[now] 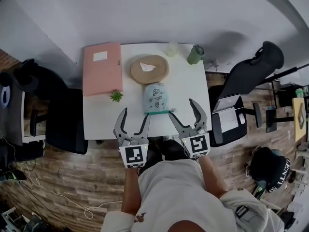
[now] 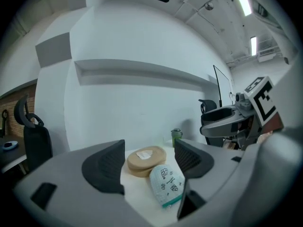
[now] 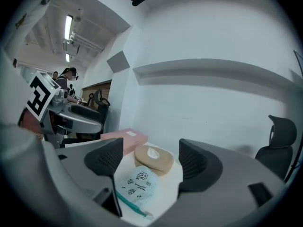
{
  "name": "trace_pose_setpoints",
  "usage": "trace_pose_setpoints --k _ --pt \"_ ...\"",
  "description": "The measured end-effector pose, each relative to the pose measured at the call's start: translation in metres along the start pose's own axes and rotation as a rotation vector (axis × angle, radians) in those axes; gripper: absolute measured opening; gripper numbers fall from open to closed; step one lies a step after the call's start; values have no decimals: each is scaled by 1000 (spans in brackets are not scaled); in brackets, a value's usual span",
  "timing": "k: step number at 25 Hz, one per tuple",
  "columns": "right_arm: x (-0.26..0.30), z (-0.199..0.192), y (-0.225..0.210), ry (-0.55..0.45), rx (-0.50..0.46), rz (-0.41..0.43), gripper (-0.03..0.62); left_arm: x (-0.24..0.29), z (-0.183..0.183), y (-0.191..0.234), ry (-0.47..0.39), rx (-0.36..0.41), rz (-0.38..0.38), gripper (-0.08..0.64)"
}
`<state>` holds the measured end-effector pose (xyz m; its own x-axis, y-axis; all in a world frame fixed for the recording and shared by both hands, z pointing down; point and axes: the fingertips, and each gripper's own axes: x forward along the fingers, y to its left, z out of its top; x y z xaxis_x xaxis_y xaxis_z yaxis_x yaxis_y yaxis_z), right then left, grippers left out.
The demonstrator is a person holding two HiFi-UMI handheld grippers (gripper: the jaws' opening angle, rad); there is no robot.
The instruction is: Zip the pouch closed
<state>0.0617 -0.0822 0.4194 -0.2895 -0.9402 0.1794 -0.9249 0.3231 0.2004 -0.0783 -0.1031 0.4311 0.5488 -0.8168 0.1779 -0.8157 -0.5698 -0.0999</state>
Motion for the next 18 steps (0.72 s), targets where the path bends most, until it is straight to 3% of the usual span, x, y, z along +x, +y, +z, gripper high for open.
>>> trace_pose_setpoints --k 10,18 --pt "-17 33 -22 -108 13 49 356 -15 47 -21 -60 38 101 313" --pt "-34 32 -51 -141 12 80 356 -8 70 -49 -84 62 160 313"
